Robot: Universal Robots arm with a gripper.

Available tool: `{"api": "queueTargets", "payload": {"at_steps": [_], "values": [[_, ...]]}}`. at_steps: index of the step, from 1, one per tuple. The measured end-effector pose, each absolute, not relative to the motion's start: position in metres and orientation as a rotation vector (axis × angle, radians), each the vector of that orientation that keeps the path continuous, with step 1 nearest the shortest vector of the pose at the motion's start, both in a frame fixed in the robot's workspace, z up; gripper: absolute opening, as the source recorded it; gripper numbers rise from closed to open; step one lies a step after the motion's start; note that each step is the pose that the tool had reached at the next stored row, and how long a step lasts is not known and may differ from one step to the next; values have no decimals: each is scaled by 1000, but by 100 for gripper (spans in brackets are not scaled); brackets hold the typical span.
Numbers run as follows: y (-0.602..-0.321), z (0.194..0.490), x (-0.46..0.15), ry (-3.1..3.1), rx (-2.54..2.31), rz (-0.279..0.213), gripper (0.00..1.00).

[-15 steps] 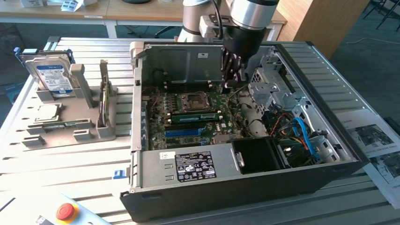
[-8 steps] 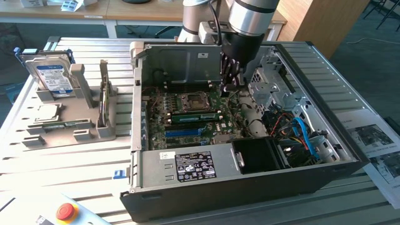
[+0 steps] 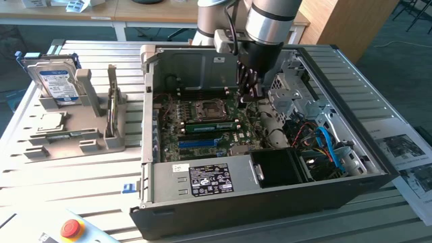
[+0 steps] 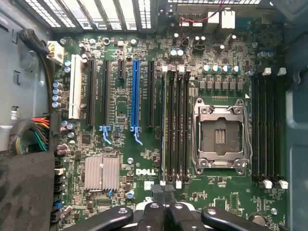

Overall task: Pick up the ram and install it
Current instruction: 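Press down the ram until it locks into place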

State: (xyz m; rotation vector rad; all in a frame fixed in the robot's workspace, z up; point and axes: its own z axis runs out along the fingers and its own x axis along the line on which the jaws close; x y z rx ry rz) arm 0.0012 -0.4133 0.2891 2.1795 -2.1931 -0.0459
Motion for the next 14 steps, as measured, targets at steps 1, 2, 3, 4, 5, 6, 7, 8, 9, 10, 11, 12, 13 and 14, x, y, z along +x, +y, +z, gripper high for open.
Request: {"api": "queueTargets", "payload": {"at_steps": [1,2,3,4,5,6,7,8,9,10,11,12,13,14], "values": [[-413,288,1,-2193,2180,-46,10],[-413,287,1,-2193,2180,-46,10],[-413,286,1,-2193,2180,-46,10],[-413,285,1,-2193,2180,-46,10],[-413,285,1,-2193,2180,-46,10],[-413,284,1,-2193,2180,-46,10],[-413,284,1,-2193,2179,-46,10],[-413,284,1,-2193,2179,-46,10],[-413,284,1,-2193,2179,-46,10],[-413,284,1,-2193,2179,-46,10],[-413,284,1,-2193,2179,-45,10],[-413,284,1,-2195,2180,-43,10],[-413,284,0,-2196,2182,-39,10],[-413,284,-1,-2198,2185,-35,10]]}}
